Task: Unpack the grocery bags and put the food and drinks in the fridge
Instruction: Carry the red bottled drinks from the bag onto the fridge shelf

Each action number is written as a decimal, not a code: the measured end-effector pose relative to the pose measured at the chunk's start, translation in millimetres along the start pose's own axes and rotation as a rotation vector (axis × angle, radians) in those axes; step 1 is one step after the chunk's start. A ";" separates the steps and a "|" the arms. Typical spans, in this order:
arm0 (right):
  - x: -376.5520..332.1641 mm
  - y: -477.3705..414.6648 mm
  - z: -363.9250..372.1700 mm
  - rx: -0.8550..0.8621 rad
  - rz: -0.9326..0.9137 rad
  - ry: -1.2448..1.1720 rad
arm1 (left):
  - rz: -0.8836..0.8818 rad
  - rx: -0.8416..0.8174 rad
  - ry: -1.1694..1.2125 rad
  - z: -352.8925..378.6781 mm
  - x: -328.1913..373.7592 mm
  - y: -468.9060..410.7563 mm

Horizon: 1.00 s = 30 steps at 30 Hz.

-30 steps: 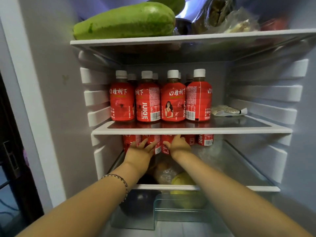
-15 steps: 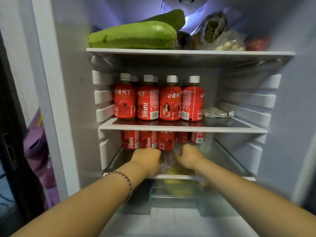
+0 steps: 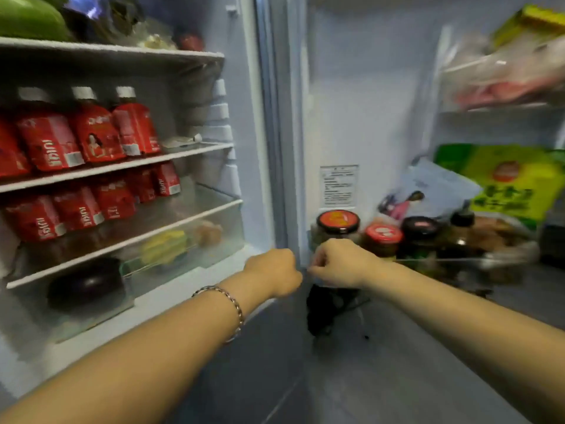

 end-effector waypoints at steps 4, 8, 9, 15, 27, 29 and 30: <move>96.1 113.5 -2.4 0.007 0.276 -0.024 | 0.292 -0.061 -0.057 40.7 129.2 15.2; 188.4 240.3 0.6 -0.056 0.569 -0.076 | 0.568 -0.135 -0.132 84.8 256.0 41.4; 214.2 281.5 2.1 -0.045 0.639 -0.101 | 0.639 -0.160 -0.155 97.8 295.7 54.5; 321.4 506.5 14.4 0.031 1.021 -0.215 | 0.959 -0.259 -0.250 177.6 495.6 140.5; 431.1 907.0 39.4 0.352 1.707 -0.354 | 1.448 -0.447 -0.263 309.9 843.2 342.3; 441.1 947.5 42.6 0.399 1.782 -0.401 | 1.529 -0.456 -0.296 325.6 885.1 371.5; 447.5 967.3 43.2 0.420 1.822 -0.416 | 1.577 -0.462 -0.310 332.0 907.9 385.4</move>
Point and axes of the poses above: each hand's wrist, its own y-axis away from the middle knuckle, its own z-axis out of the palm, x = y × z, the point moved 1 cm from there along -y, towards the middle knuckle, and after that the axes turned 2 degrees about -x, right-handed, at the moved point
